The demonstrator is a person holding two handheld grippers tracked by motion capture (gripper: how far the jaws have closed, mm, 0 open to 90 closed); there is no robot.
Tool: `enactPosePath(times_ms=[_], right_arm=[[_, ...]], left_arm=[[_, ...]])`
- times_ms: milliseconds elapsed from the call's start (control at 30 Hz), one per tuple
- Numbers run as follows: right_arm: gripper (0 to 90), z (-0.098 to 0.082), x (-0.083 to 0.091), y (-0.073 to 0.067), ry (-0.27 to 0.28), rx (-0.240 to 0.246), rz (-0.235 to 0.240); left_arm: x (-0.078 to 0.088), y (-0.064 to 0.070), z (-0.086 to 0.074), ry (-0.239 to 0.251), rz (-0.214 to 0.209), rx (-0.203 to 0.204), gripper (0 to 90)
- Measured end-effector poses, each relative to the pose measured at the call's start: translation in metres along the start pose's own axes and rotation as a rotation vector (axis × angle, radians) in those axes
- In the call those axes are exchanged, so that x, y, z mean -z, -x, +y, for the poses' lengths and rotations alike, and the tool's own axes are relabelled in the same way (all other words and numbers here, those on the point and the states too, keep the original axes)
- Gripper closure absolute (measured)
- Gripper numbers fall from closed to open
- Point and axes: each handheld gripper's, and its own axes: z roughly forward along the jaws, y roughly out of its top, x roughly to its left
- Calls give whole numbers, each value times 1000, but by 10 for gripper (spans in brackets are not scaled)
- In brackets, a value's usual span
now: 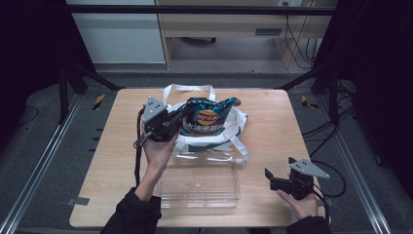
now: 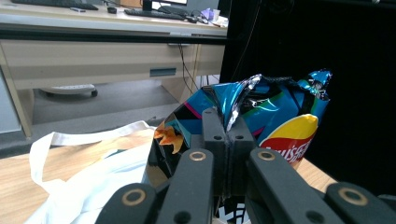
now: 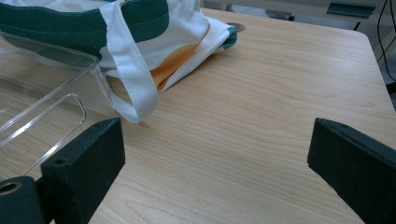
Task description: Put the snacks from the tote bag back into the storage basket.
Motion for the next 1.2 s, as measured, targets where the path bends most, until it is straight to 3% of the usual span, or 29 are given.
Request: enactPosePath(times_ms=[833,1200], right_arm=[[46,0,1,-1,1,1,-1],[46,0,2,-1,1,4,-4]], left_arm=[[29,8,11,42,-43,-4,892],[45,12,8,61,-77,5,892]])
